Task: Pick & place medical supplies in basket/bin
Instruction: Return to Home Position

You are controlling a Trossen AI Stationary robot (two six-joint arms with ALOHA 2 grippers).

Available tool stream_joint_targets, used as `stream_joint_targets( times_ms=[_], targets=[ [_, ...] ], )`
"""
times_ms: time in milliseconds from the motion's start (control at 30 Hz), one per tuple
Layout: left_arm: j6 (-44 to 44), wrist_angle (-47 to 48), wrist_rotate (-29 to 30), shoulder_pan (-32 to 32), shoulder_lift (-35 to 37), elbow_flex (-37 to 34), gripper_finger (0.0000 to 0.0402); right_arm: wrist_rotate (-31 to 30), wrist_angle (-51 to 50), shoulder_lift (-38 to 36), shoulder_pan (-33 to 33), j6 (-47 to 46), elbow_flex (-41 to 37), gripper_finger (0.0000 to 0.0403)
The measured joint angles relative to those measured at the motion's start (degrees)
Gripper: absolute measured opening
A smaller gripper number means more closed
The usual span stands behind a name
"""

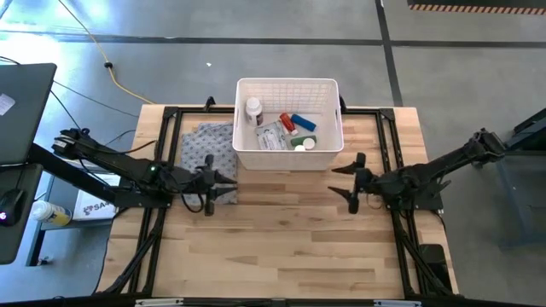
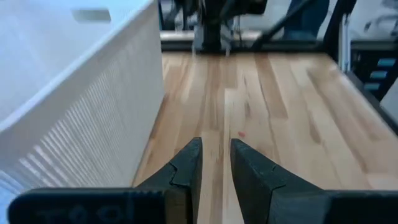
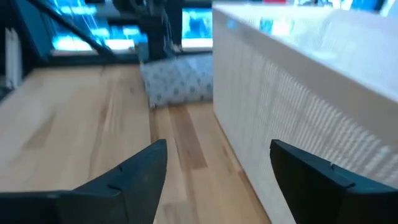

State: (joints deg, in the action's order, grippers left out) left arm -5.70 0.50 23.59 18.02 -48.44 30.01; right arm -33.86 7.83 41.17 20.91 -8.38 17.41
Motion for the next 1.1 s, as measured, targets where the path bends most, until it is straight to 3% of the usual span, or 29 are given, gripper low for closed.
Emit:
stream_joint_targets(
  times_ms=[200,400,533,733,1100],
  targets=[
    [2.36,-11.1,-1.62,0.0,2.76,-6.15,0.0117,4.49,4.62,-7.44,0.0,0.95,-5.44,0.0235],
    [-0.81,-21.89,-5.11,0.0,1.05,-11.56,0.0117,5.48,8.24,-7.09,0.0,-2.24,-9.46,0.0204],
    [-4.06,-22.09,-5.23,0.0,-2.23,-11.59,0.0117,4.46,9.64,-5.04,0.11,-2.95,-9.75,0.0197],
    [-1.13,-21.5,-5.03,0.0,-3.93,-11.61,0.0117,4.97,12.0,-4.74,0.11,0.4,-9.73,0.0195],
    [1.63,-15.0,-5.31,0.0,6.13,-11.59,0.0117,7.31,9.5,-8.66,0.13,2.36,-9.7,0.017]
  ],
)
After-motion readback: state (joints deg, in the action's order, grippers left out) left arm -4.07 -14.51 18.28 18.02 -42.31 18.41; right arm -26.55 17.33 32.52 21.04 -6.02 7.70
